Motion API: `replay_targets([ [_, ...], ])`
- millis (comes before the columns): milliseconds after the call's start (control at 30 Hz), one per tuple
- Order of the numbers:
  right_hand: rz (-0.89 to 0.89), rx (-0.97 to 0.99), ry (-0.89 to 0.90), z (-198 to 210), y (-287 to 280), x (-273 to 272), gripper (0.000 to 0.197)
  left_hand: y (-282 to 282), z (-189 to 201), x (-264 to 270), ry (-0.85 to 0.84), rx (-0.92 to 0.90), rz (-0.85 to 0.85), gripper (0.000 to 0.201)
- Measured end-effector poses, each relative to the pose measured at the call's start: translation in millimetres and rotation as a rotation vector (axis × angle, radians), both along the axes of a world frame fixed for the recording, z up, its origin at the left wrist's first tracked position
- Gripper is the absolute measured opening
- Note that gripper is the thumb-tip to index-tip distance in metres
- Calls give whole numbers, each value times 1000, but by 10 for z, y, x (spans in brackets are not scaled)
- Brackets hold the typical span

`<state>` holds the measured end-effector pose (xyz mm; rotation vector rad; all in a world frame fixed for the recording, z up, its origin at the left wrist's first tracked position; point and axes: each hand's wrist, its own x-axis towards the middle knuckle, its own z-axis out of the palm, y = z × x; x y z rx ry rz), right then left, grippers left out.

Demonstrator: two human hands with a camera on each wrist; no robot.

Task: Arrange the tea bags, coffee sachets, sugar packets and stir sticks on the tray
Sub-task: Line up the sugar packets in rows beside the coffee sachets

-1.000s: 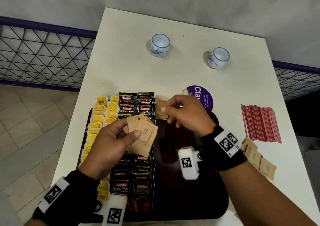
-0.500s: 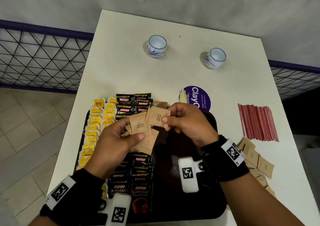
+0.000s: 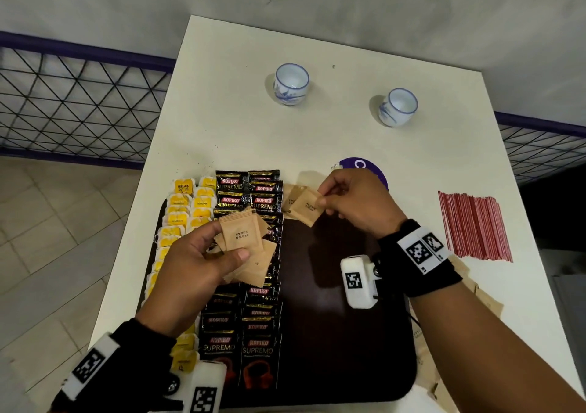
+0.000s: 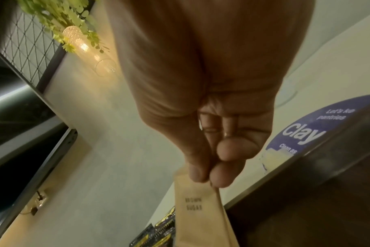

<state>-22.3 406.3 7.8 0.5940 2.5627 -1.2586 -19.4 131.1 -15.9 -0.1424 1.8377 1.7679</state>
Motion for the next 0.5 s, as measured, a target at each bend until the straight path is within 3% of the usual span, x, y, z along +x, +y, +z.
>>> replay_targets([
  [500,145,155,-62,-75,-196,-256,19,-4,0,16,0,-38,-22,43],
])
